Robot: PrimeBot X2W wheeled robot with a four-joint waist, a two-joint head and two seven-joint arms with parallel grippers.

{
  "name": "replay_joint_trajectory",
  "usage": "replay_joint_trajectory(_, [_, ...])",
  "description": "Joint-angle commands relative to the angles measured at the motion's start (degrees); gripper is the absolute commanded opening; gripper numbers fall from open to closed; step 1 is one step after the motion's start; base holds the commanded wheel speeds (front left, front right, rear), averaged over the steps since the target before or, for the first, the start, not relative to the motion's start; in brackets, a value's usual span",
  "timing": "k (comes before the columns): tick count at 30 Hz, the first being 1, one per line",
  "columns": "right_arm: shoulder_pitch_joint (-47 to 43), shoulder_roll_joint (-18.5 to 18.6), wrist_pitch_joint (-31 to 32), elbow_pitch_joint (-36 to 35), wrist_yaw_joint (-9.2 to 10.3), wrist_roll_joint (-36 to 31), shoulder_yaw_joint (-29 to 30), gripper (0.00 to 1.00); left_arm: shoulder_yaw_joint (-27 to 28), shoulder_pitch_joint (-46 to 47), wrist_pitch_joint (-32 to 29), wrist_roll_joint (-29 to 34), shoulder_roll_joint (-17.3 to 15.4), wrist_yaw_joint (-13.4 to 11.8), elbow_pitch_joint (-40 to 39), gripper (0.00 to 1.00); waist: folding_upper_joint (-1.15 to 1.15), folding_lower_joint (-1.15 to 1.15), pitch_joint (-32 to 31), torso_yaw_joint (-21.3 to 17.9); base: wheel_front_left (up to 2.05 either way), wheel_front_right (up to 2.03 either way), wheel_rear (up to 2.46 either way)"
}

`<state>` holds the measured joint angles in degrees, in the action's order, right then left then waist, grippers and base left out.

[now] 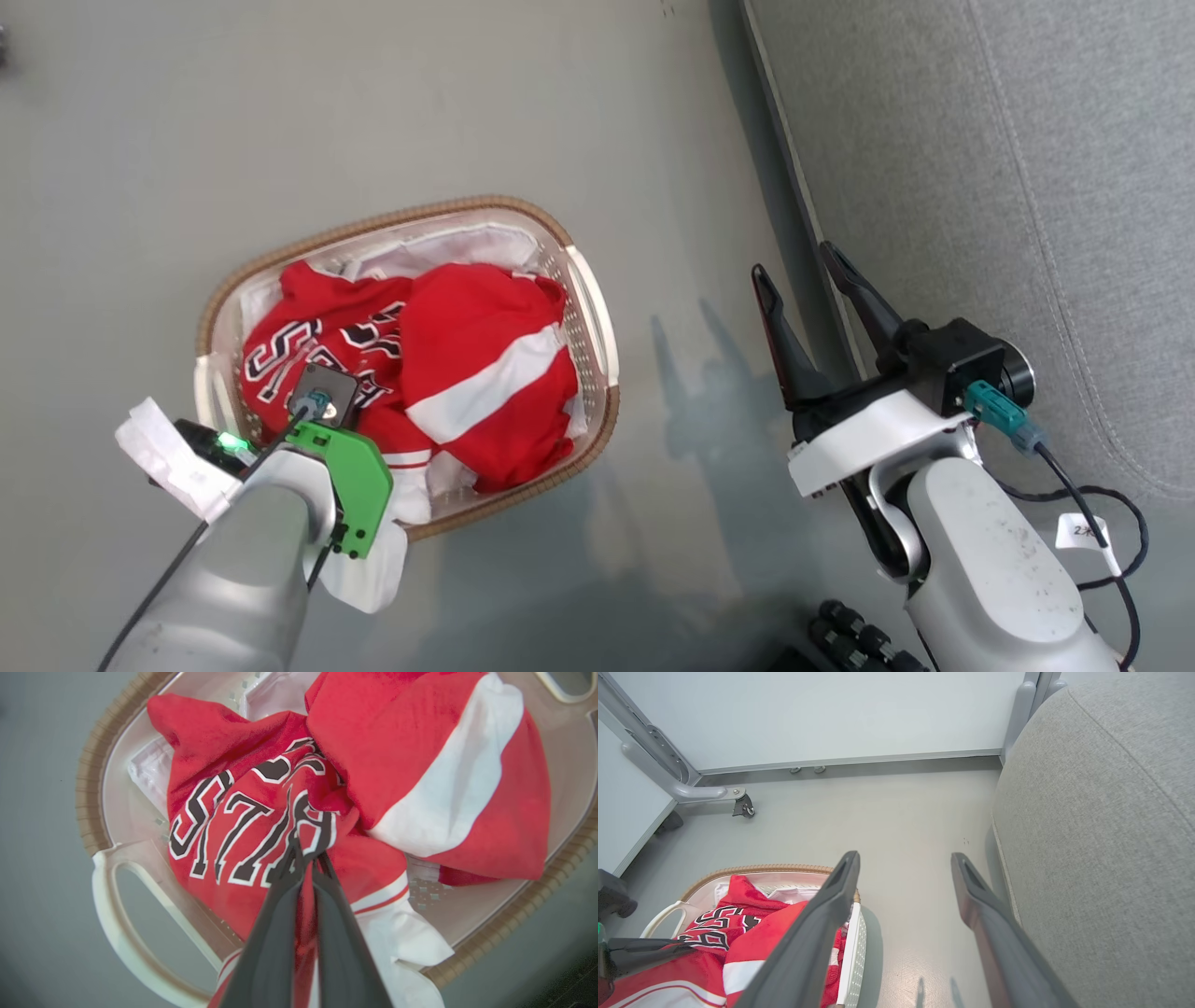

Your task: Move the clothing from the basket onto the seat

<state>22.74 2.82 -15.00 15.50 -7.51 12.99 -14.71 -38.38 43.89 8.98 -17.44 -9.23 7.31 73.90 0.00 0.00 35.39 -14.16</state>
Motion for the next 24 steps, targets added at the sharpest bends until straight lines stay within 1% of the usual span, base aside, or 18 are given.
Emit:
replay_joint_trajectory(1, [-1.24,0.23,-0.28,0.19,0.04,-0.52,0.68,1.0,0.44,-1.17,1.43,-0.72,0.58,0.22,-0.12,0.0,0.0,0.0,-5.53,2.5,0.0,0.0,0.0])
replay_joint_trajectory(6, [-3.82,0.22,-0.28,0.92,0.04,-1.49,2.1,1.0,1.67,-3.67,4.69,-2.96,2.53,0.25,-0.78,0.0,0.0,0.0,-11.3,4.91,0.0,0.0,0.0])
replay_joint_trajectory(13, [-7.6,0.24,-0.28,2.36,0.04,-1.86,3.54,1.0,2.93,-6.84,6.3,-4.92,3.88,0.18,-4.61,0.0,0.0,0.0,-18.68,8.16,0.0,0.0,0.0])
replay_joint_trajectory(21, [-11.88,0.23,-0.28,2.66,0.04,-1.98,5.4,1.0,7.48,-12.41,6.25,-3.9,2.27,-2.25,-21.27,0.0,0.0,0.0,-25.38,10.38,0.0,0.0,0.0])
replay_joint_trajectory(24, [-13.22,0.22,-0.28,2.41,0.04,-2.02,5.73,1.0,9.28,-14.27,6.24,-3.04,2.25,-2.51,-26.9,0.0,0.0,0.0,-27.22,10.64,0.0,0.0,0.0])
